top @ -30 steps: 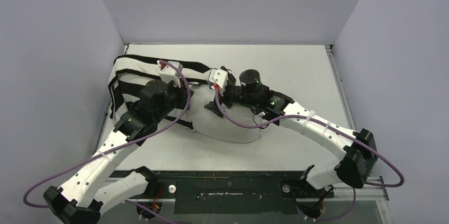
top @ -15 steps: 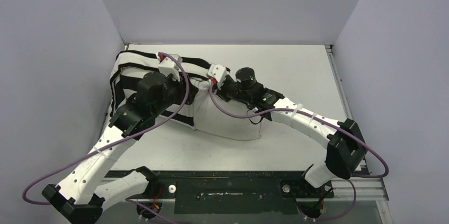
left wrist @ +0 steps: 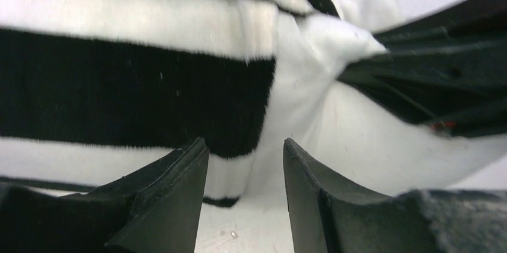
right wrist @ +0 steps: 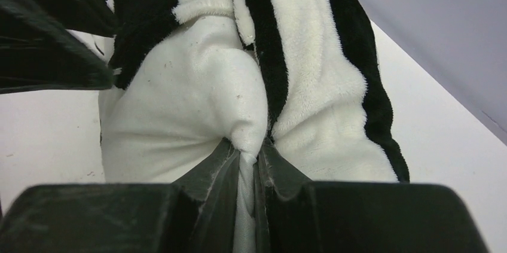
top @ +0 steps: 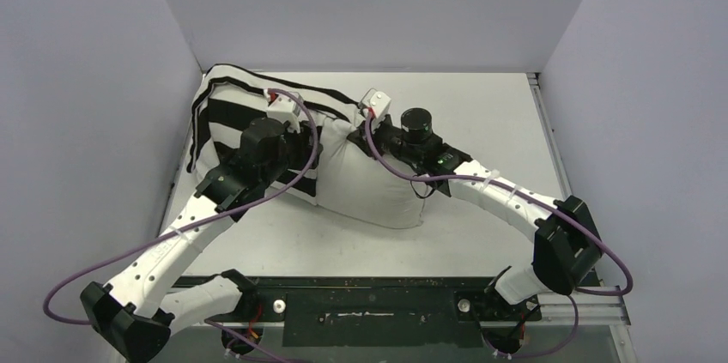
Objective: Put the pillow into the pillowcase
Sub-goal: Stuff the pillow into the pillowcase.
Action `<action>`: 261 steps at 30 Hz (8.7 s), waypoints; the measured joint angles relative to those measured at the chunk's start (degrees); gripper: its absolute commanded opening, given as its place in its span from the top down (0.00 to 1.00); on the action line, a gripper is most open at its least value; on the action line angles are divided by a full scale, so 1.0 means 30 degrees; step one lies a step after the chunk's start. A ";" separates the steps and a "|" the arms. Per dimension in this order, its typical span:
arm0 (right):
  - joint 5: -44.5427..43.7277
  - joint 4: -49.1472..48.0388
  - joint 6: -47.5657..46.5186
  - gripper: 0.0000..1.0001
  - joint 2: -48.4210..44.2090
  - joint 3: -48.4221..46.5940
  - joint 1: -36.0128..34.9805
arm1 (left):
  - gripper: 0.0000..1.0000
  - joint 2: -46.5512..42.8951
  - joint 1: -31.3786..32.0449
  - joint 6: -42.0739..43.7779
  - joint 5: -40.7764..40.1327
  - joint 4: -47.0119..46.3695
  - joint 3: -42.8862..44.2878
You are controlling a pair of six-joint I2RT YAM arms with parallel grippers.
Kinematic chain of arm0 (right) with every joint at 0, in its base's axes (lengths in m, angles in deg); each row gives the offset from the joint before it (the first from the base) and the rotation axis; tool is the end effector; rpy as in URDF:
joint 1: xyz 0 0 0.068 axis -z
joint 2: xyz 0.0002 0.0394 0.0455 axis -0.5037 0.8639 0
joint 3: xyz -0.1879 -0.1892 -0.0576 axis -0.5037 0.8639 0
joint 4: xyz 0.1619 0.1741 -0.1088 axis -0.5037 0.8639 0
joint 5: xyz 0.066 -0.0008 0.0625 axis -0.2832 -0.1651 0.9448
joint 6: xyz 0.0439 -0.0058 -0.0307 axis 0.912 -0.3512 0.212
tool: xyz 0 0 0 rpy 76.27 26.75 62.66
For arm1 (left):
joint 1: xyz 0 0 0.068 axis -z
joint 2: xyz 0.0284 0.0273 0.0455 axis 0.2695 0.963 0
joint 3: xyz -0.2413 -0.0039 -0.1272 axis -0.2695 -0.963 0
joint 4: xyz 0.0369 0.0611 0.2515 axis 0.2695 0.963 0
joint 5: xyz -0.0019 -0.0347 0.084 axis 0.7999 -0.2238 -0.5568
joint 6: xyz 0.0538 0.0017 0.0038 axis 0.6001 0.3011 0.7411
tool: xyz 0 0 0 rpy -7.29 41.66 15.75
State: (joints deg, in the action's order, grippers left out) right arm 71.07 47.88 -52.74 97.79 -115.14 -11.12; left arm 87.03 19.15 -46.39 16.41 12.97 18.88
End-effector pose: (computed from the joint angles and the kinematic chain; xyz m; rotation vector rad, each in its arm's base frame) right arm 0.2560 0.2427 0.3194 -0.9652 1.5475 0.7835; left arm 0.1847 -0.1203 0.3678 0.1339 2.0211 -0.4349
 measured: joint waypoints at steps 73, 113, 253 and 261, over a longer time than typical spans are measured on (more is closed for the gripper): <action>-0.7584 0.2608 0.8211 0.00 -0.3555 0.2382 0.1173 | 0.37 0.9369 -0.3665 0.0780 0.8218 -0.7774 0.1668; -1.1482 -0.7890 1.5285 0.53 0.4422 0.3315 0.2047 | 1.00 0.9777 -0.1647 -0.3198 0.7257 -0.9173 -0.0918; 0.6113 0.1625 0.7410 0.36 1.0244 -0.7766 0.8182 | 0.36 1.4156 -0.2776 0.0051 0.2273 -1.0280 0.5435; 0.7701 -0.0750 0.9056 1.00 1.0455 -0.6645 0.8036 | 0.47 1.7252 -0.2637 0.1013 0.1836 -1.0287 0.8000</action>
State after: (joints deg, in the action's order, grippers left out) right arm 94.17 45.63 -25.58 129.15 -135.07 12.99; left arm 138.79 11.24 -43.35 21.92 -17.90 42.87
